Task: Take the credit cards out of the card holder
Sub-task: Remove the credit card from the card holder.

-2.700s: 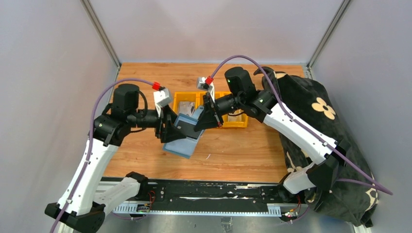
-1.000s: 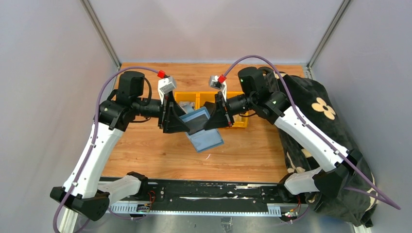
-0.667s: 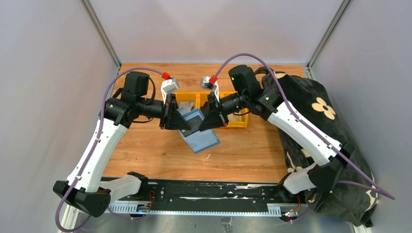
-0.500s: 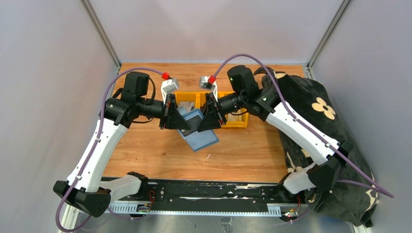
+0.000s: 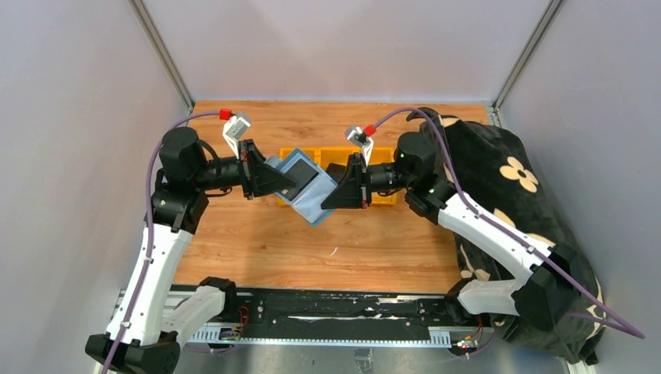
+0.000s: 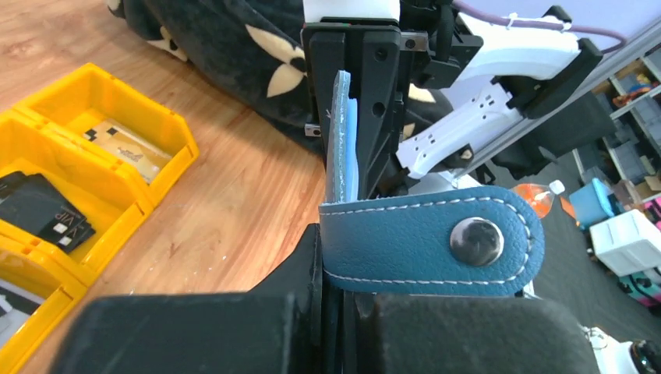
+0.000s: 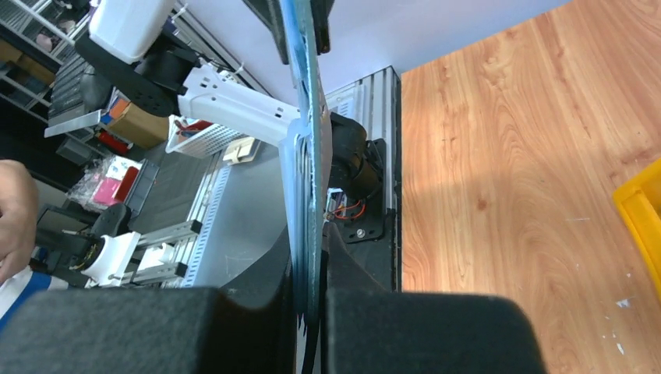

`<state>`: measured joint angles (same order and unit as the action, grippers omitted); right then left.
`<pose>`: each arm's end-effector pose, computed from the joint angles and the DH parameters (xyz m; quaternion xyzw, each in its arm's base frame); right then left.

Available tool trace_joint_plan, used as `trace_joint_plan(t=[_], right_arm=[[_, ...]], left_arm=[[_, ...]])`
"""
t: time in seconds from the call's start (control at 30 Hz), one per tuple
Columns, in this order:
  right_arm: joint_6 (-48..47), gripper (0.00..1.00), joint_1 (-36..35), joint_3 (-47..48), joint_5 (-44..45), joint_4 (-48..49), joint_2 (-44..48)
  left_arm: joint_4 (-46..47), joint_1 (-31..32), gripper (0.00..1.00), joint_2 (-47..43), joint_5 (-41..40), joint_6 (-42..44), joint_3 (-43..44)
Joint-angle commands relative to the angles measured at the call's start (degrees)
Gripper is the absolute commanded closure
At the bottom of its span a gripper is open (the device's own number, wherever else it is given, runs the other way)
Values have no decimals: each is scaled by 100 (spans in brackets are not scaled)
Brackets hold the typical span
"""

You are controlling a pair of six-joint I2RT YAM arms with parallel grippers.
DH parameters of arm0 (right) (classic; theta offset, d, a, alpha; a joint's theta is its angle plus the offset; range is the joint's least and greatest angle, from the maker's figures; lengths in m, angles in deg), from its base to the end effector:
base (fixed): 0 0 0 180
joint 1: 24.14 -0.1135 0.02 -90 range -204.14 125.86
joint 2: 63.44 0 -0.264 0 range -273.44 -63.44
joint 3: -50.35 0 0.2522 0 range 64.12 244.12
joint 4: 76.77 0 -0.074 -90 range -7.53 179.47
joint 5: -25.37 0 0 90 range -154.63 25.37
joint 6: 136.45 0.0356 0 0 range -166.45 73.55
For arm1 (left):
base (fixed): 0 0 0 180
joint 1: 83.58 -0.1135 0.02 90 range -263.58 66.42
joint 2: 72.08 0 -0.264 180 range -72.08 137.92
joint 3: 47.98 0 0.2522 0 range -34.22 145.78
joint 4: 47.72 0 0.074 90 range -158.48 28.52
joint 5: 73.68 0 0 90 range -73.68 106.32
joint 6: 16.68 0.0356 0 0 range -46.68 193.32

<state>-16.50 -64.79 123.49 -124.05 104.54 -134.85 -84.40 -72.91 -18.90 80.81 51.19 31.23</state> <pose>0.1924 0.2056 0.3762 -0.4138 0.5615 0.6425 0.3173 0.1672 -0.0642 0.4190 0.2739 0.6817 -0.5464 0.4021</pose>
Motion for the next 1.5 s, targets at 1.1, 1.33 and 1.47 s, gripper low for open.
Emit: trace_joint_plan(t=[1.1,1.33,1.47], right_arm=[[-3284,100,-247,2623,-121,-4832,-739],[-3356,91,-304,2678,-23,-4891,-835],[-3291,70,-230,2658,610,-4870,-849]], left_arm=[[-18,-66,55,-154,832,-227,-637],[-158,-66,85,-76,861,-69,-498],[-172,-66,100,-22,773,-32,-488]])
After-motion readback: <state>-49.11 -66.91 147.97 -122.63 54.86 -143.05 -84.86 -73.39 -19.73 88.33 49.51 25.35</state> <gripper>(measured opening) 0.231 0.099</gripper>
